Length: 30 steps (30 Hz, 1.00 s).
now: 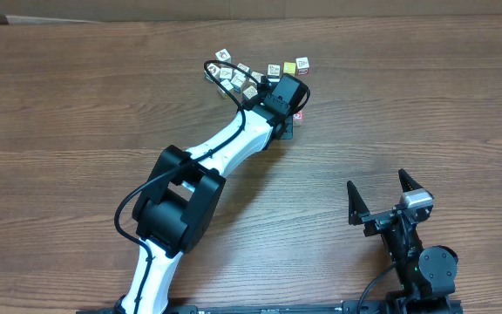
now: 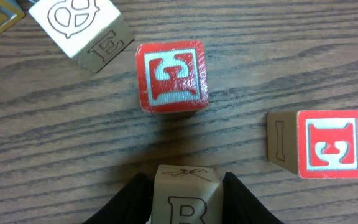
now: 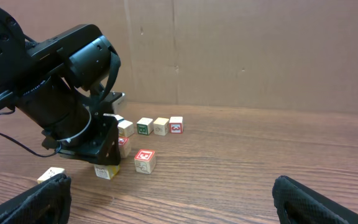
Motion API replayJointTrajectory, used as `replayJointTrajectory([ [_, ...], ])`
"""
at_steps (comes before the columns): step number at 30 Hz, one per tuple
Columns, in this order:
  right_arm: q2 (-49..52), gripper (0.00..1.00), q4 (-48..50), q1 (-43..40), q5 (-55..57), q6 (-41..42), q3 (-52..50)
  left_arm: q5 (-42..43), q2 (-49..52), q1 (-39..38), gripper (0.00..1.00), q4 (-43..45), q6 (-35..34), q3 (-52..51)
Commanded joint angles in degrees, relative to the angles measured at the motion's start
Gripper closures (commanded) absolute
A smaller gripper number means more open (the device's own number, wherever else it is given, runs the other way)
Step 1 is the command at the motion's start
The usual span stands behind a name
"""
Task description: Form a horizontal line
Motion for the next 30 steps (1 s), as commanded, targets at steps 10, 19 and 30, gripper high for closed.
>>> replayJointTrajectory([
  [10, -0.5, 0.00, 0.2, -0.2, -0.2, -0.2, -0.6, 0.4, 0.0, -0.1, 0.71, -2.1, 0.9, 0.8],
  [19, -0.5, 0.00, 0.2, -0.2, -0.2, -0.2, -0.6, 0.0, -0.6, -0.1, 0.70, -5.7, -4.3, 0.8],
  [30, -0.5, 0.00, 0.2, -0.2, -0.2, -0.2, -0.6, 0.0, -0.6, -0.3, 0.73, -10.7, -5.6, 0.8],
])
